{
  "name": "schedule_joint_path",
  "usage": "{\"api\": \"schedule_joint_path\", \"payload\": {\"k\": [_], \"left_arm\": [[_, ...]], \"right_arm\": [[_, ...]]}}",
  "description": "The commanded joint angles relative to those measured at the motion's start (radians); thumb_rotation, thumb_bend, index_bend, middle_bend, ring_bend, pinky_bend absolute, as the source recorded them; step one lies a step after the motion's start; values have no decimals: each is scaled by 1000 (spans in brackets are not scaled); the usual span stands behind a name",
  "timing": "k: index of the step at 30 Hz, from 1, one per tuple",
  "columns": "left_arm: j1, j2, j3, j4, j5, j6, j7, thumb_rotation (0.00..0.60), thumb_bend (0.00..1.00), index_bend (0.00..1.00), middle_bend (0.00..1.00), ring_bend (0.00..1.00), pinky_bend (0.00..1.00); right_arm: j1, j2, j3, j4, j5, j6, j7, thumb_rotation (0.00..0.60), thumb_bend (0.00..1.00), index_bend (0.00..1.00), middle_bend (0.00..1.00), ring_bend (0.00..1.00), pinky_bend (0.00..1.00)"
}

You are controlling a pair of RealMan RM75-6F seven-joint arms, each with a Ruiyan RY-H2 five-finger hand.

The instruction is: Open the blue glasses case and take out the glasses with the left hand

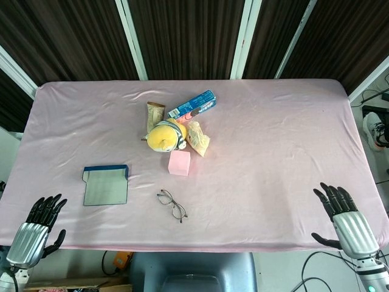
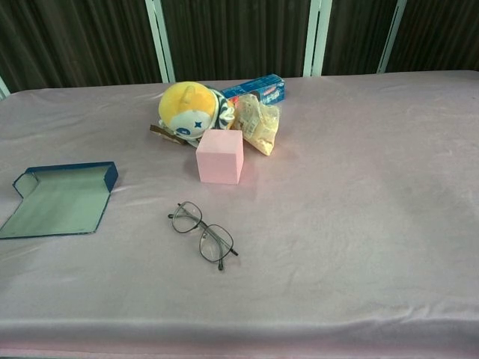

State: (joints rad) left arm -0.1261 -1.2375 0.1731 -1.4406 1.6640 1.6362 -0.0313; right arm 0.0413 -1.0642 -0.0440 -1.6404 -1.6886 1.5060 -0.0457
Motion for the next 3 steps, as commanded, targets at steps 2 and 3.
{"api": "schedule_joint_path", "payload": {"k": [2, 3], "left_arm": [[6, 6, -8, -5, 6, -10, 3, 600, 417, 0, 0, 0, 0], [8, 7, -10, -7, 8, -11, 2, 600, 416, 0, 0, 0, 0]], "right_arm": [[0, 0, 0, 0, 0, 1, 2, 600, 192, 0, 0, 0, 88], [0, 0, 0, 0, 0, 2, 2, 600, 192, 0, 0, 0, 88]]}}
